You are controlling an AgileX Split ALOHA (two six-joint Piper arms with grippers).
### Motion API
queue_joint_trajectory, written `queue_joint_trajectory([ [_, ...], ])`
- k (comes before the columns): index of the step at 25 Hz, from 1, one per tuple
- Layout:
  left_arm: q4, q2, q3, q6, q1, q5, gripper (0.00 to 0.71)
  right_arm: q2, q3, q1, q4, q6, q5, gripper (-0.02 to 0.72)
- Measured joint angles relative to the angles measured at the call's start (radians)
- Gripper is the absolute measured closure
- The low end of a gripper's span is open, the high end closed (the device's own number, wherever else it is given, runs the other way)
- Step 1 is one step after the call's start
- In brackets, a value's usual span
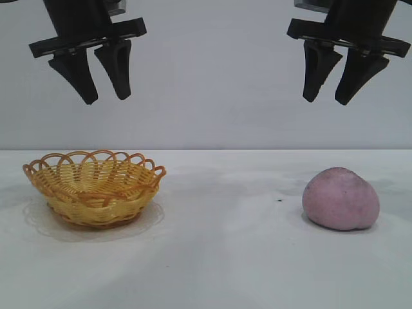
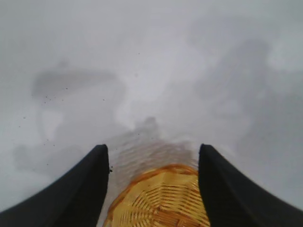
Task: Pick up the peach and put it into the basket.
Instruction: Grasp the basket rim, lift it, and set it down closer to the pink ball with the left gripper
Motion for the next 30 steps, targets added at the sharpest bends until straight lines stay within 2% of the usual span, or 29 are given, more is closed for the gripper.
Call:
queue_joint_trajectory([
  [15, 0.031, 0.0, 0.0, 0.028, 0.0, 0.03, 0.344, 0.0, 0.0, 0.002, -0.006, 0.0, 0.0, 0.295],
  [23, 0.065, 0.0, 0.0, 0.316, 0.0, 0.176, 0.344, 0.0, 0.0, 0.002, -0.009, 0.0, 0.0, 0.295],
  [30, 0.078, 0.036, -0.007, 0.481, 0.0, 0.245, 0.344, 0.0, 0.0, 0.002, -0.009, 0.0, 0.007, 0.295],
])
